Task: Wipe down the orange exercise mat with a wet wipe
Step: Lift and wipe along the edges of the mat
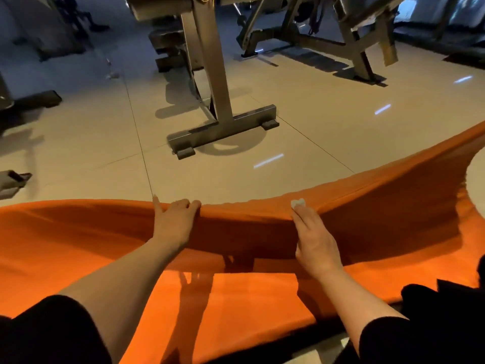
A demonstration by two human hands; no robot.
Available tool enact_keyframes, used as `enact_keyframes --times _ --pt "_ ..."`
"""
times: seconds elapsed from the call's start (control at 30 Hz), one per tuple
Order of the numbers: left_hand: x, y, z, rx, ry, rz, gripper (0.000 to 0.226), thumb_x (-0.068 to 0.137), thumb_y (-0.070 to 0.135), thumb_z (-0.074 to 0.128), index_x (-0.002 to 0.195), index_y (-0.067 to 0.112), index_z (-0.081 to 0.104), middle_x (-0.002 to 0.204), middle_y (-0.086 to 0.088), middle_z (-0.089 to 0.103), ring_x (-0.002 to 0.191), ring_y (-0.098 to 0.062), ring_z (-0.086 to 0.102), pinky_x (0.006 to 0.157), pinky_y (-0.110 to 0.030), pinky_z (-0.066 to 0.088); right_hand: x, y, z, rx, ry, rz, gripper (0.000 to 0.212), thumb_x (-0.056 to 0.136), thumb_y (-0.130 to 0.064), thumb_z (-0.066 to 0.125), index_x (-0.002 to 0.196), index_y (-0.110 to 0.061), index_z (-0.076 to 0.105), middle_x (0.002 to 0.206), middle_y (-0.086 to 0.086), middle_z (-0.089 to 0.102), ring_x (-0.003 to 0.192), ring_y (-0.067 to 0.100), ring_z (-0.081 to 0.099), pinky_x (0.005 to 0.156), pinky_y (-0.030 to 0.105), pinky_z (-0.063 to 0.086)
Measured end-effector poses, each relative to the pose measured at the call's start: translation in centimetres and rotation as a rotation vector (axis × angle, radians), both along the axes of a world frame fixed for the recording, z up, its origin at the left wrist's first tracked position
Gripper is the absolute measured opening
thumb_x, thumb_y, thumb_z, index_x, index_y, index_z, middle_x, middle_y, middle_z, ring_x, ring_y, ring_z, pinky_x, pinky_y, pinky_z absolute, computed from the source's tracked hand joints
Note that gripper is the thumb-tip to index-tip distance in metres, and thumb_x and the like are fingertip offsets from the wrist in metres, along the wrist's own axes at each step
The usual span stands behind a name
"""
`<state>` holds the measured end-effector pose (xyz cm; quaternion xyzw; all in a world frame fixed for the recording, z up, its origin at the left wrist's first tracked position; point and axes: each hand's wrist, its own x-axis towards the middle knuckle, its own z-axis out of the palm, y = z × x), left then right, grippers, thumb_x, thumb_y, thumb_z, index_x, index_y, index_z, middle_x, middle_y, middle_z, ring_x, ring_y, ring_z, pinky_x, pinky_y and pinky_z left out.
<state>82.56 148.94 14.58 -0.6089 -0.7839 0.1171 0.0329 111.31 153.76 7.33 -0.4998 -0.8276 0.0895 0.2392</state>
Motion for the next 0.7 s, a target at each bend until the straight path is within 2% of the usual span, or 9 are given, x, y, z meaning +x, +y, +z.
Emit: enact_keyframes --times 0.07,0.13,0.17,0.27,0.37,0.47,0.53,0.6,0.7 --pt "-0.7 -0.6 -0.7 0.051 0.015 -0.053 0.048 0.092 0.011 0.054 0.135 0.026 0.041 0.122 -0.002 0.054 0.115 -0.026 0.051 0.114 -0.055 0.018 -0.8 0.5 -0.2 0.090 0.026 -0.038 0.084 0.061 0.023 0.063 0.140 0.005 0.044 0.147 0.018 0.042 0.136 0.035 0.037 0.110 0.035 0.038" --pt "-0.3 -1.7 -1.6 0.118 -0.043 -0.047 0.045 0.090 0.010 0.057 0.132 0.023 0.046 0.116 -0.001 0.054 0.105 -0.024 0.051 0.094 -0.038 0.043 -2.4 0.3 0.7 0.088 0.105 -0.112 0.081 0.067 0.020 0.058 0.144 0.007 0.035 0.152 0.020 0.033 0.142 0.034 0.026 0.119 0.025 0.016" --pt "0.2 -2.3 -1.9 0.157 -0.083 -0.026 0.042 0.091 0.010 0.057 0.130 0.022 0.047 0.116 -0.001 0.054 0.104 -0.023 0.050 0.081 -0.034 0.045 -3.7 0.0 1.2 0.081 0.149 -0.111 0.082 0.070 0.019 0.055 0.146 0.007 0.029 0.154 0.020 0.028 0.145 0.033 0.020 0.120 0.023 0.010" --pt "2.1 -3.5 -1.7 0.226 -0.150 -0.011 0.027 0.098 0.027 0.049 0.124 0.020 0.051 0.115 -0.001 0.056 0.102 -0.022 0.051 0.067 -0.031 0.039 -8.2 -2.1 1.4 0.093 0.163 0.127 0.087 0.068 0.020 0.051 0.149 0.006 0.022 0.158 0.019 0.018 0.149 0.029 0.012 0.120 0.025 0.010" --pt "3.1 -3.3 -0.9 0.241 -0.153 -0.024 0.029 0.098 0.041 0.046 0.118 0.020 0.052 0.111 0.001 0.058 0.100 -0.020 0.053 0.068 -0.029 0.037 -10.0 -3.6 1.1 0.076 0.115 0.309 0.091 0.066 0.021 0.048 0.150 0.003 0.021 0.160 0.014 0.016 0.150 0.025 0.010 0.118 0.017 0.009" --pt "4.0 -3.8 -0.3 0.225 -0.120 -0.060 0.031 0.097 0.046 0.045 0.110 0.020 0.053 0.106 0.001 0.059 0.094 -0.019 0.055 0.066 -0.029 0.036 -7.3 -2.3 1.1 0.128 0.067 0.199 0.093 0.057 0.022 0.050 0.147 0.005 0.032 0.156 0.016 0.028 0.146 0.029 0.021 0.117 0.015 0.009" --pt "4.6 -4.3 0.0 0.227 -0.120 -0.064 0.031 0.097 0.047 0.045 0.109 0.019 0.053 0.105 0.002 0.059 0.093 -0.019 0.056 0.065 -0.028 0.033 -5.4 -1.1 1.4 0.111 0.139 0.009 0.092 0.058 0.023 0.051 0.147 0.003 0.034 0.155 0.016 0.031 0.144 0.030 0.025 0.114 0.007 0.006" --pt "5.3 -4.8 0.2 0.231 -0.131 -0.058 0.032 0.098 0.047 0.045 0.111 0.018 0.053 0.106 0.001 0.060 0.094 -0.020 0.057 0.066 -0.029 0.033 -5.7 -1.5 1.9 0.093 0.213 -0.091 0.090 0.062 0.022 0.049 0.148 0.002 0.032 0.155 0.016 0.030 0.145 0.031 0.023 0.115 0.010 0.007" --pt "6.2 -5.6 0.5 0.234 -0.154 -0.025 0.031 0.098 0.044 0.046 0.112 0.017 0.053 0.107 0.000 0.060 0.096 -0.021 0.058 0.068 -0.029 0.035 -9.0 -5.5 1.8 0.065 0.226 0.077 0.092 0.058 0.021 0.048 0.147 0.006 0.029 0.156 0.020 0.025 0.147 0.032 0.018 0.120 0.023 0.008"
